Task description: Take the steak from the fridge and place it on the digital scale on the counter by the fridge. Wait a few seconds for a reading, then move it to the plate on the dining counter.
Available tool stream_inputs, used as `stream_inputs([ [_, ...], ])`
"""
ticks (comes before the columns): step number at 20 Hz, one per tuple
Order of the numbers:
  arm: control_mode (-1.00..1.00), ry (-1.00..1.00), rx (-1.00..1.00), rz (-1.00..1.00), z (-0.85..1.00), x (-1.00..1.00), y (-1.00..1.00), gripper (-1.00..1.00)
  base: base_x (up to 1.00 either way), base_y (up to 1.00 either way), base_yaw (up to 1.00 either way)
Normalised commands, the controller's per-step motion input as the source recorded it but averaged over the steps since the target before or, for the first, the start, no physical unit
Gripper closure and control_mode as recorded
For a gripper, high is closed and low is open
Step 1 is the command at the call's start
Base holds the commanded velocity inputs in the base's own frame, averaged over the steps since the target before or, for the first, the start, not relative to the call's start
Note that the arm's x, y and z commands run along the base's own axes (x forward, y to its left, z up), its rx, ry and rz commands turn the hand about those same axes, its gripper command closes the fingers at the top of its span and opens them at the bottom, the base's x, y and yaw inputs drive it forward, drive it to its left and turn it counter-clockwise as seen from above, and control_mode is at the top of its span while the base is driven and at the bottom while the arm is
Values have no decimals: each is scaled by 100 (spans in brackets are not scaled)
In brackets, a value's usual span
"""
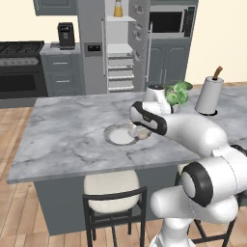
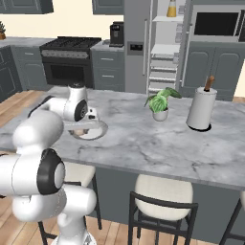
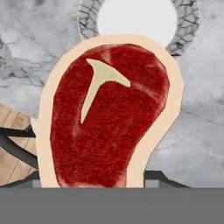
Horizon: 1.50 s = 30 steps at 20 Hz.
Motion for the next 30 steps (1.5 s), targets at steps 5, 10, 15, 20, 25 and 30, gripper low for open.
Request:
stream_inputs([
  [5, -100, 22, 0, -24, 0, 38, 25, 100, 0, 0, 0],
  [10, -100, 12, 0, -5, -6, 45, 4, 100, 0, 0, 0],
  [15, -100, 0, 0, 0, -47, 57, 0, 100, 0, 0, 0],
  [20, -100, 0, 0, 0, -82, 53, 0, 100, 0, 0, 0],
  [25, -100, 0, 2, 0, -57, 29, 0, 100, 0, 0, 0],
  [30, -100, 2, 0, 0, -3, 5, 3, 100, 0, 0, 0],
])
